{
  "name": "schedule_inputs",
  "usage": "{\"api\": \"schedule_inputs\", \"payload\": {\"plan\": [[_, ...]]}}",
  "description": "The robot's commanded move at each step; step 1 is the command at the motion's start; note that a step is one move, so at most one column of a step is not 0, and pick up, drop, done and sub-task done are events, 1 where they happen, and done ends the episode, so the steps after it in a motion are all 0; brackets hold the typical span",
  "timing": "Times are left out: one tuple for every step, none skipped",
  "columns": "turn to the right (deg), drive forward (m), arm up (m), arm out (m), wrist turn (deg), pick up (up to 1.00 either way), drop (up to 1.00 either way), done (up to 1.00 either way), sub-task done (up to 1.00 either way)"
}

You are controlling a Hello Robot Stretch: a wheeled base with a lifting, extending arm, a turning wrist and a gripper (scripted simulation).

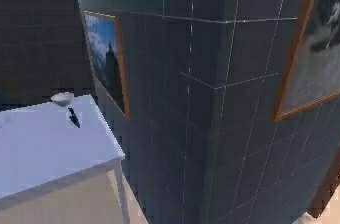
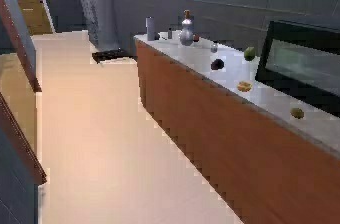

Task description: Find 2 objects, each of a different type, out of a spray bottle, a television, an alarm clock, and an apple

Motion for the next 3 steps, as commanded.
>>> {"api": "schedule_inputs", "payload": {"plan": [[45.0,0.00,0.00,0.00,0.0,0.00,0.00,0.00,0.00],[45.0,0.00,0.00,0.00,0.0,0.00,0.00,0.00,0.00],[9.0,0.00,0.00,0.00,0.0,0.00,0.00,0.00,0.00]]}}
